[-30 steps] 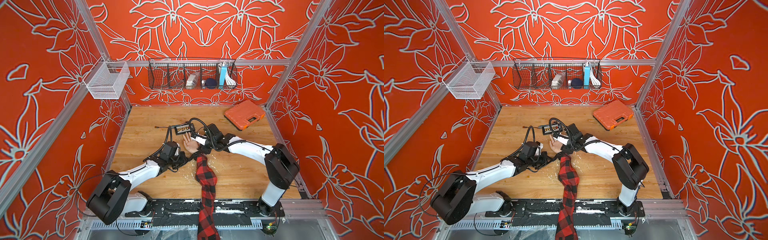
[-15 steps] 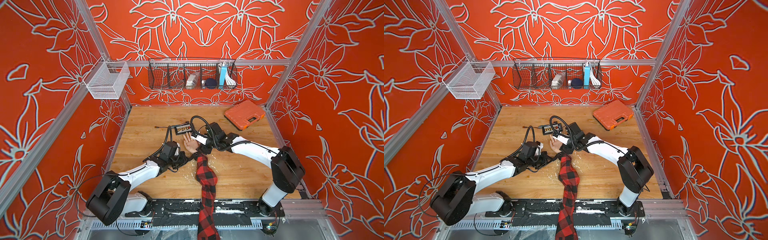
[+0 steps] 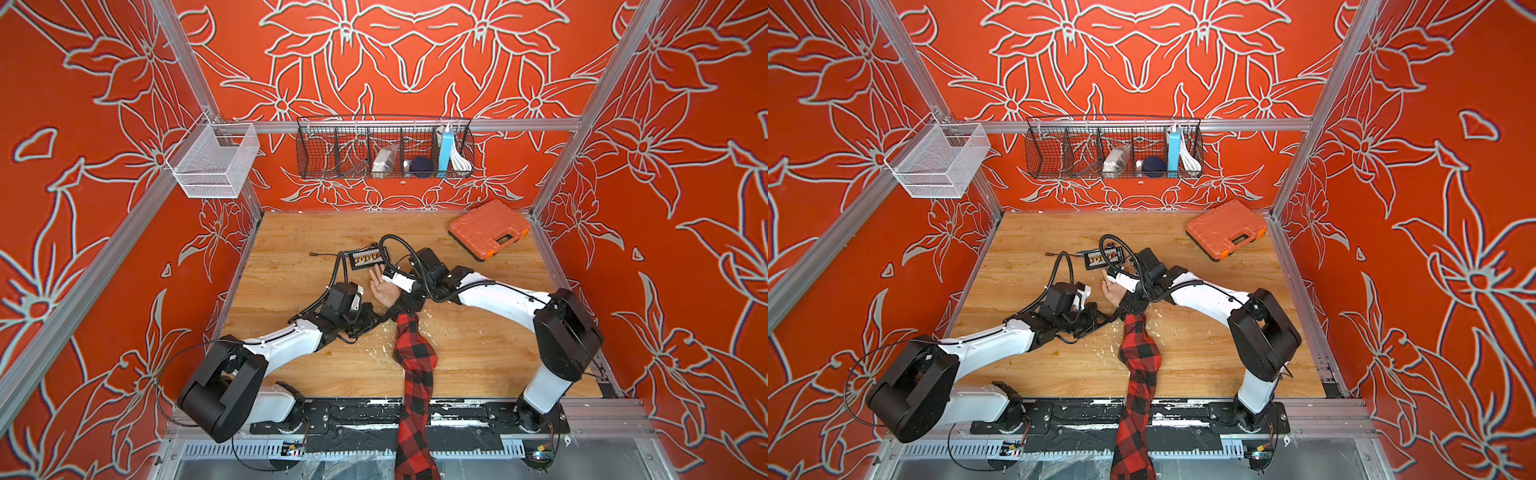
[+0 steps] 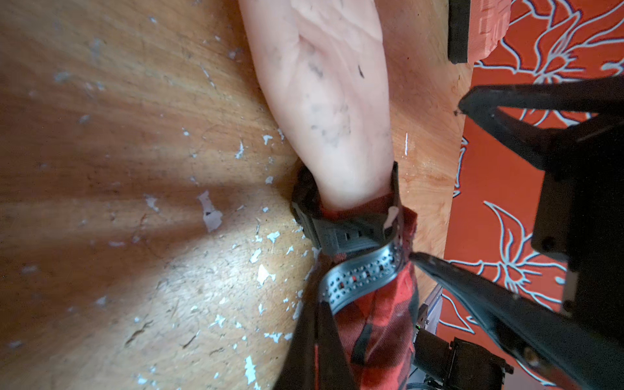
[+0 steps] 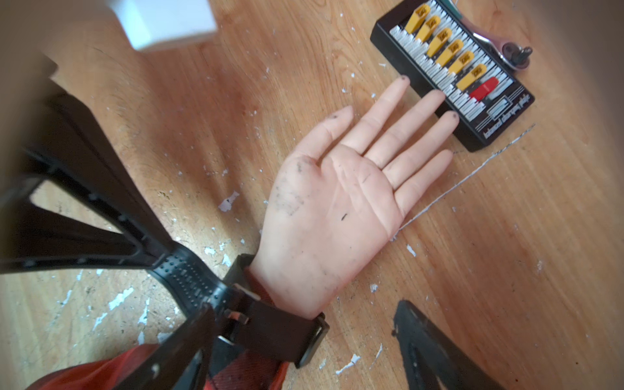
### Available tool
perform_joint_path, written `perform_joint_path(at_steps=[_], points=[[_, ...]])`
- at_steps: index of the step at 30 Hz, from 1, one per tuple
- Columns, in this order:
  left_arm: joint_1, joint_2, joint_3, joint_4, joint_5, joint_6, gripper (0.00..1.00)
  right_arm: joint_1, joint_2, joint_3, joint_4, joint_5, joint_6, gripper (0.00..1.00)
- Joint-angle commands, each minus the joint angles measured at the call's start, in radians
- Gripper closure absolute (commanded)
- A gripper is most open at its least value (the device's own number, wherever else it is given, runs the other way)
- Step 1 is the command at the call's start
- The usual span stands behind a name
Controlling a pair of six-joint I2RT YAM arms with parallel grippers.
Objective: Take off the watch
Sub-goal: Untie the watch from the hand.
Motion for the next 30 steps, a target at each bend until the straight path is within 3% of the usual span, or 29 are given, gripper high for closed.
perform_joint_path(at_steps=[1,10,15,24,30], points=[[0.001,0.004,0.009,-0.008,0.022,0.017,1.0,0.001,0.011,0.034,-0.025,0.035,0.005,0.15],[0.001,0.004,0.011,-0.082,-0.024,0.033,1.0,0.002,0.0,0.009,-0.035,0.062,-0.17,0.2],[0.002,0.007,0.011,-0.086,-0.03,0.039,1.0,0.003,0.017,0.042,-0.087,-0.015,-0.247,0.21],[0.001,0.018,0.011,-0.074,-0.024,0.039,1.0,0.009,0.024,0.053,-0.068,-0.098,-0.243,0.2],[0.001,0.02,0.012,-0.069,-0.022,0.034,1.0,0.016,0.045,0.065,-0.027,-0.09,-0.191,0.18]])
